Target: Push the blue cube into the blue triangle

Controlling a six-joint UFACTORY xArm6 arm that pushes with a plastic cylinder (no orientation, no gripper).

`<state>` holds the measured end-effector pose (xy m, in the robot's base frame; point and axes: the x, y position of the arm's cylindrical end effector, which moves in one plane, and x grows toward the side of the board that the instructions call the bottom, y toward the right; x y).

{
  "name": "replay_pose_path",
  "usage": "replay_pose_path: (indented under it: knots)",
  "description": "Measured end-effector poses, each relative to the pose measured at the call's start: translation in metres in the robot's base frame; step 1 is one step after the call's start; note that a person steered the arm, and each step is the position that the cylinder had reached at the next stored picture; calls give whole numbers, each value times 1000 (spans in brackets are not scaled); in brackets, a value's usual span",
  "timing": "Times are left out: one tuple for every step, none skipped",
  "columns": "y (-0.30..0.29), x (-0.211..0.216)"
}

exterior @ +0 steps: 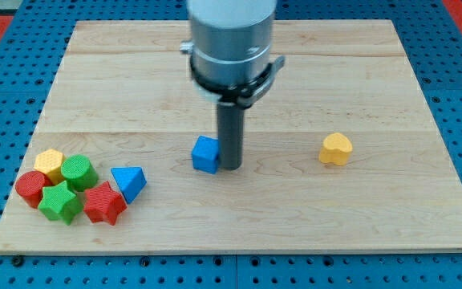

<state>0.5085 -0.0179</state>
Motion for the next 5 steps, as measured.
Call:
replay_pose_path:
  knots:
    - [-45, 2]
    - [0, -33]
    - [-31, -52]
    - [-58, -26]
    - [-21, -21]
